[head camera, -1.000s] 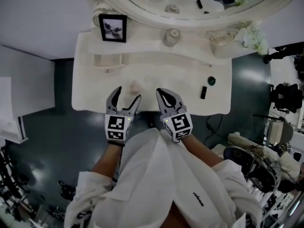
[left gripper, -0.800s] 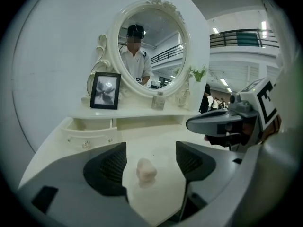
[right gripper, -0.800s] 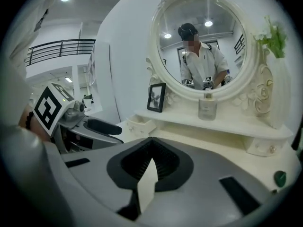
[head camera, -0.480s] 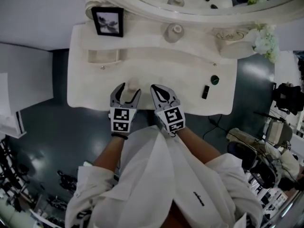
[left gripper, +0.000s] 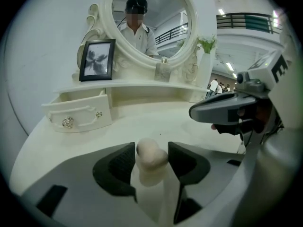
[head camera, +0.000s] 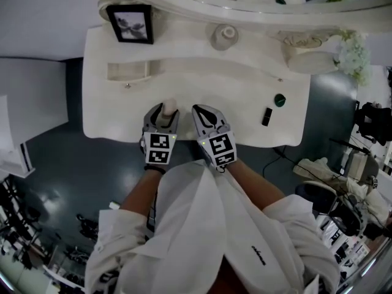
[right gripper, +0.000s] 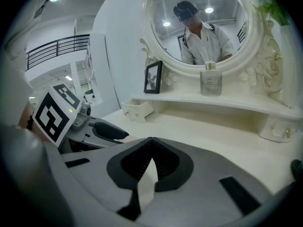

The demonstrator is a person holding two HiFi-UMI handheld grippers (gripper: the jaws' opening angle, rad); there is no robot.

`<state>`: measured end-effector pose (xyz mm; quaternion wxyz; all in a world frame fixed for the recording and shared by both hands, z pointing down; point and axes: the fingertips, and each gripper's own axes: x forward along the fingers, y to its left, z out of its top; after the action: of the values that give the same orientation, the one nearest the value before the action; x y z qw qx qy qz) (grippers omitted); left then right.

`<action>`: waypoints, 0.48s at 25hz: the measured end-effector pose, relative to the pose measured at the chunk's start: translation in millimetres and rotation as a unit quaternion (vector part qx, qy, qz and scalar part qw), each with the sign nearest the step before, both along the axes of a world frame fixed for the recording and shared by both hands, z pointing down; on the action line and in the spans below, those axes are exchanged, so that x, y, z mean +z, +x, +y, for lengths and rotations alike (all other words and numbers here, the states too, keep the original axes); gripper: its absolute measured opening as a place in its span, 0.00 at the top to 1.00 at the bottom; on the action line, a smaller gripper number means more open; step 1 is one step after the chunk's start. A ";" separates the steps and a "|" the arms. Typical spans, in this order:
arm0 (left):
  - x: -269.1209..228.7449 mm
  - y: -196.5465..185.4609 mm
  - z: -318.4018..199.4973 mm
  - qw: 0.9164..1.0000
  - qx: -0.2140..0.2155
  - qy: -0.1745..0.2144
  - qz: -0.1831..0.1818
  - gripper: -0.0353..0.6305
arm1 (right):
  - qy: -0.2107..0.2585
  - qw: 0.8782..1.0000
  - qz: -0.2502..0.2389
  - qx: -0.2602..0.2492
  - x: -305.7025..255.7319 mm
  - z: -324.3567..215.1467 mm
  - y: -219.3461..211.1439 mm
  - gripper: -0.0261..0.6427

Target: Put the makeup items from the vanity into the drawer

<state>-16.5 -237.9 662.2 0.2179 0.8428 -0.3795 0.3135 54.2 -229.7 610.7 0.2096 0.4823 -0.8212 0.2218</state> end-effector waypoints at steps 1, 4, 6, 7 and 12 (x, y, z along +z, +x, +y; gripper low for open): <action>1.7 1.3 -0.2 1.000 0.002 -0.002 -0.001 0.59 | -0.002 1.000 0.000 0.000 1.6 -0.9 0.6 0.93; 2.8 4.7 -1.4 1.000 0.005 -0.001 -0.002 0.62 | -0.003 1.000 0.002 -0.005 5.2 -4.4 -0.2 0.93; 2.4 4.5 -2.1 1.000 0.004 0.001 -0.003 0.65 | -0.004 1.000 0.002 -0.008 7.2 -6.2 -2.0 0.93; 2.0 3.6 -2.6 1.000 0.002 0.002 -0.002 0.66 | -0.005 1.000 0.002 -0.010 8.0 -6.6 -3.0 0.93; -8.3 -3.2 -8.2 1.000 -0.011 0.016 0.001 0.71 | -0.006 1.000 0.002 -0.017 8.6 -8.1 -7.1 0.93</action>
<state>-19.7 -246.1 654.0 0.2077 0.8425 -0.3933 0.3040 47.1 -237.8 619.3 0.2178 0.4671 -0.8278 0.2218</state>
